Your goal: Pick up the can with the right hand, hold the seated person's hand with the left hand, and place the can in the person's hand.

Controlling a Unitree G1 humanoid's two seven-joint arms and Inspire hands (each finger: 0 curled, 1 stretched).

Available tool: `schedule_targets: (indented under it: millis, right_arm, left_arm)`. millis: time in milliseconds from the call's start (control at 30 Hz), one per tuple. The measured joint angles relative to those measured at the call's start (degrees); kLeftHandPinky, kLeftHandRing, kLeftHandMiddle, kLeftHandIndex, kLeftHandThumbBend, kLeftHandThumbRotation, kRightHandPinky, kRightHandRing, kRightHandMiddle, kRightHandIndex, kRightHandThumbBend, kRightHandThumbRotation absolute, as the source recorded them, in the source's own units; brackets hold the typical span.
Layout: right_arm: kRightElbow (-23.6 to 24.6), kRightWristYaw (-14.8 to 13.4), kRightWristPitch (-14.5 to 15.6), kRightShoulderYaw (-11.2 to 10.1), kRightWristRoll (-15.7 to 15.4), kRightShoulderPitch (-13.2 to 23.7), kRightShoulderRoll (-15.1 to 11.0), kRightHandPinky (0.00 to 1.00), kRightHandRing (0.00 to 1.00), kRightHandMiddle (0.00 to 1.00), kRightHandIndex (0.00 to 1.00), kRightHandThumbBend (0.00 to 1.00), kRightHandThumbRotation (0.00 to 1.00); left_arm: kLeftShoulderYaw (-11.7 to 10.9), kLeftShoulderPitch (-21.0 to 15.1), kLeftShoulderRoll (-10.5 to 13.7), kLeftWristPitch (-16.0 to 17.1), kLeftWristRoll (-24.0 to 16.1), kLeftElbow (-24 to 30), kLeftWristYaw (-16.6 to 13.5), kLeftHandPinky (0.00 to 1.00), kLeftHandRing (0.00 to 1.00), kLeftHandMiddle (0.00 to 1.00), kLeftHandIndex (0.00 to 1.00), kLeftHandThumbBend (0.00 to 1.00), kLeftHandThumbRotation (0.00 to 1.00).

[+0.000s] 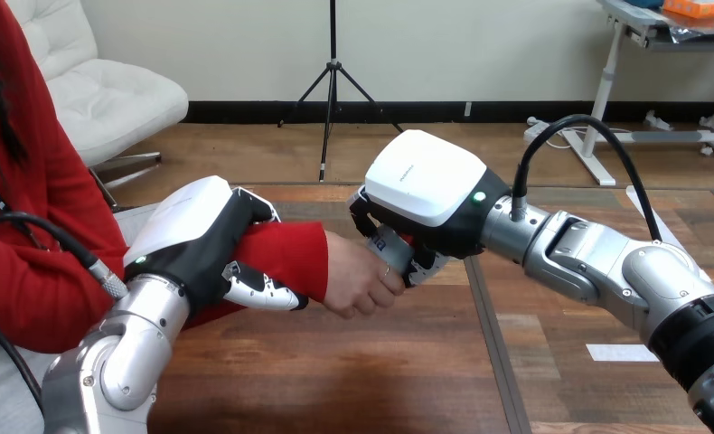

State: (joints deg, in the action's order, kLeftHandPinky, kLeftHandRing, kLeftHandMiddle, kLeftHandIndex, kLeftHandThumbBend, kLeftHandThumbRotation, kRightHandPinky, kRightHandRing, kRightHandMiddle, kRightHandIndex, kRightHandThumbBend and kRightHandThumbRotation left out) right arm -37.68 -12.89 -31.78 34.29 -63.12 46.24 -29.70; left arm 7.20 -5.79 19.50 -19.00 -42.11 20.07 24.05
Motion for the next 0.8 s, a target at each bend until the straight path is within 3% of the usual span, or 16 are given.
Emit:
schedule_targets:
  millis: [800]
  right_arm:
    - [1.22,0.46,0.51,-0.22,0.24,0.0,-0.04,0.27,0.34,0.4,0.39,0.64,0.0]
  left_arm:
    - [-0.18,-0.02,-0.11,0.12,0.91,-0.39,-1.82,0.2,0.27,0.36,0.39,0.67,0.0]
